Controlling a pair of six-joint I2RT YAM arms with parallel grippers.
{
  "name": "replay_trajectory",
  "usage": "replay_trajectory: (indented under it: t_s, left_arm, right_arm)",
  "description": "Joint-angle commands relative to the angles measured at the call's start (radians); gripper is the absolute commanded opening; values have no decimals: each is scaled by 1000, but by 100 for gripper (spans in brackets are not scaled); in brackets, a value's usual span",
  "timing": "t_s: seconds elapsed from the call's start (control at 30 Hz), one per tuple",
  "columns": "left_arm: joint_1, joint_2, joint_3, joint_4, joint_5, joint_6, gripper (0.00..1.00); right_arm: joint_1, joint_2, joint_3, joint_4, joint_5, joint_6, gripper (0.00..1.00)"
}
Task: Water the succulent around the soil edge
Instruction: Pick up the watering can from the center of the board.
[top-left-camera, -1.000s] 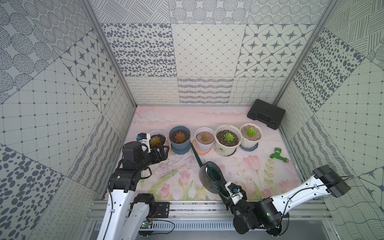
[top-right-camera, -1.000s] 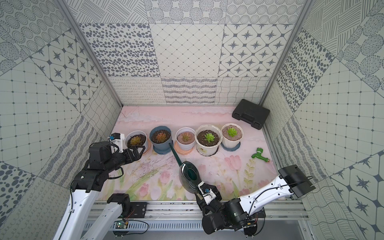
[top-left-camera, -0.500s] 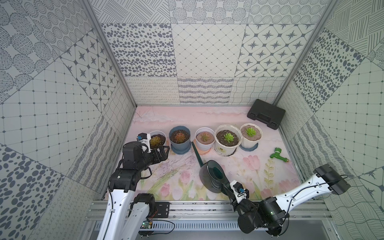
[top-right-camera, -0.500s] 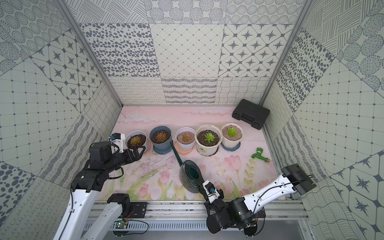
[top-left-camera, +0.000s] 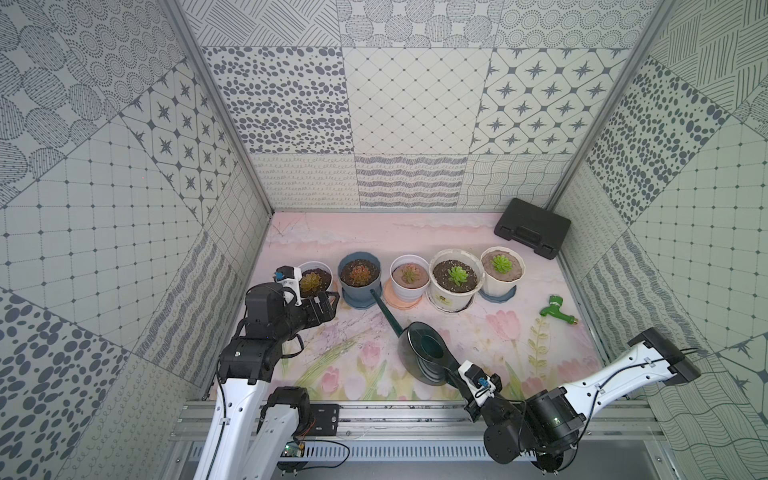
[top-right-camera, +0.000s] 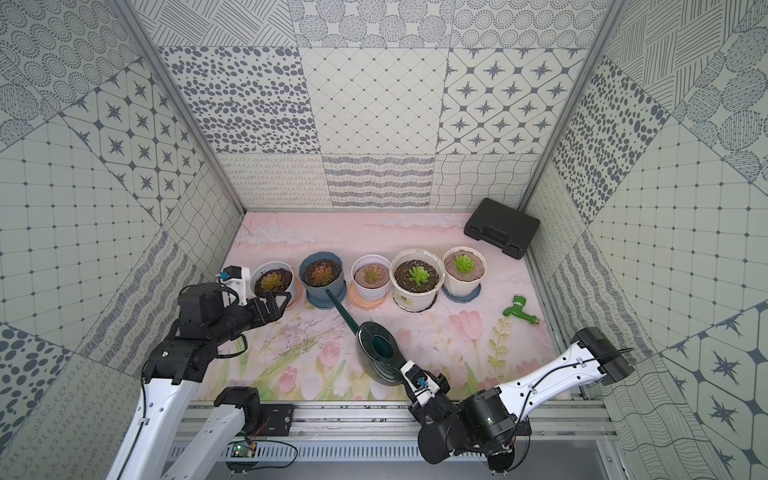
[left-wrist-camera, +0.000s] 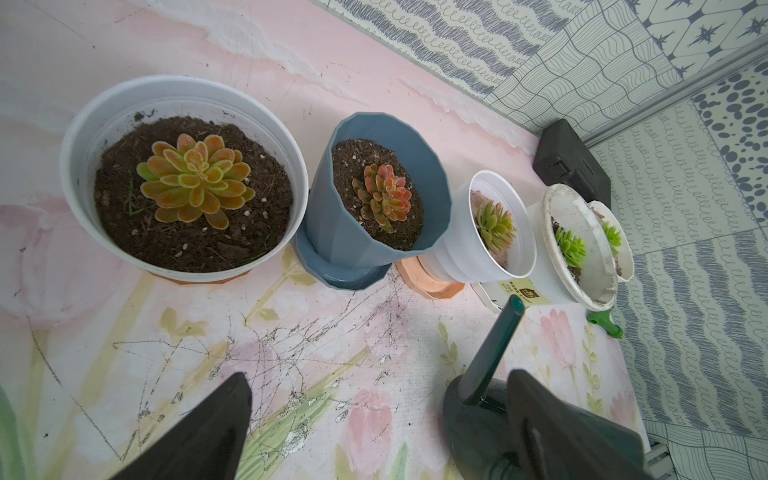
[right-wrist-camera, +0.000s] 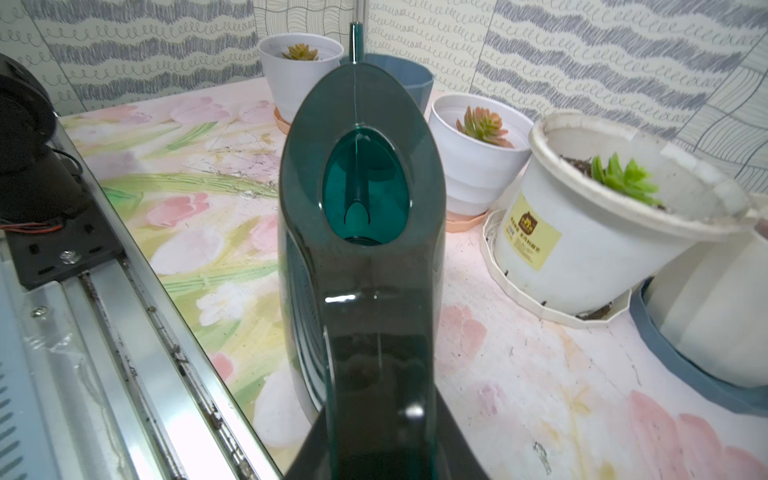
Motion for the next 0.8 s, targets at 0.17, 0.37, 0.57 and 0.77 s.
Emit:
replay_trajectory:
  t_s: [0.17,0.37,0.57,0.77]
  left_arm:
    - [-3,-35,6,13,-11,20,99]
    - [-5,-93,7,12,-18,27,99]
    - [-11,-102,5,23,15,26,99]
    - [-21,-135,7,24,23,30,99]
  right_arm:
    - [-89,-31,383,-180,38,-279,0]
    - [-272,-53,650,-406,-90,-353,0]
    - [-560,65,923,-558,-203,-545,0]
    - [-1054,186,1205,-721,-495,-724,0]
